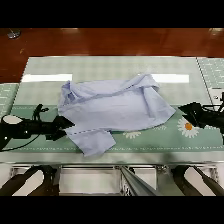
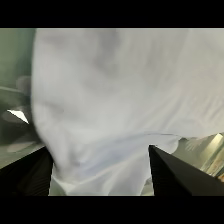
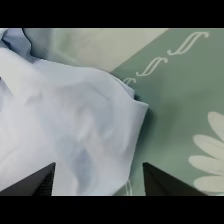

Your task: Fold the shirts.

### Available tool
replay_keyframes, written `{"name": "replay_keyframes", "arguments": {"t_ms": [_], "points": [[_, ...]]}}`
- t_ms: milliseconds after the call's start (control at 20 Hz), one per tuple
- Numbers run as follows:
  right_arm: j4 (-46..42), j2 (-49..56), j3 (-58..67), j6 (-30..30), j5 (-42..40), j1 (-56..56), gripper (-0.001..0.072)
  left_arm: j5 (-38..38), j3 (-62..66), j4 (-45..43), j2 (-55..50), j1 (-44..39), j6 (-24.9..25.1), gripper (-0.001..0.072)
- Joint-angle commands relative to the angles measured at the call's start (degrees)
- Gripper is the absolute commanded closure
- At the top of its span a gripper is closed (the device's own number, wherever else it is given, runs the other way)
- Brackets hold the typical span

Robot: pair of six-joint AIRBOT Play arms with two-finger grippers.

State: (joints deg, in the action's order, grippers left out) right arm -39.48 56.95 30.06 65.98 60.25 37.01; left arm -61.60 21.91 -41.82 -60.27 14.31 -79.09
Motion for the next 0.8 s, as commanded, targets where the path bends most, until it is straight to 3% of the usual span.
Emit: {"name": "replay_keyframes", "arguments": {"t_ms": [0, 50, 150, 250, 500, 700, 750], "points": [[-0.4, -0.9, -1.4, -0.3, 1.0, 0.3, 0.0090, 9.2, -2.4, 5.8, -0.3, -5.4, 1.8, 0.0196], [-2.5, -0.9, -1.4, 0.6, 1.0, 0.3, 0.0090, 10.9, -2.4, 8.6, -0.3, -6.6, 4.4, 0.0657], [-8.8, 0.3, -1.4, 5.0, 0.5, 0.3, 0.0090, 11.5, -2.0, 13.8, -0.3, -7.2, 9.3, 0.0682], [-7.4, 3.6, -1.4, 5.7, 0.4, 0.2, 0.0090, 11.0, -0.7, 14.4, -0.3, -7.2, 10.6, 0.0682], [-2.4, 15.1, 4.2, 4.0, -3.0, -4.7, 0.0091, 10.6, 1.6, 14.4, -0.3, -7.2, 11.2, 0.0682], [-2.2, 23.5, 13.0, 7.7, -3.7, -13.3, 0.0094, 10.6, 1.7, 14.4, -0.2, -7.2, 11.2, 0.0682], [-2.2, 24.8, 14.4, 8.3, -3.6, -15.3, 0.0147, 10.6, 1.7, 14.4, -0.2, -7.2, 11.2, 0.0682]]}}
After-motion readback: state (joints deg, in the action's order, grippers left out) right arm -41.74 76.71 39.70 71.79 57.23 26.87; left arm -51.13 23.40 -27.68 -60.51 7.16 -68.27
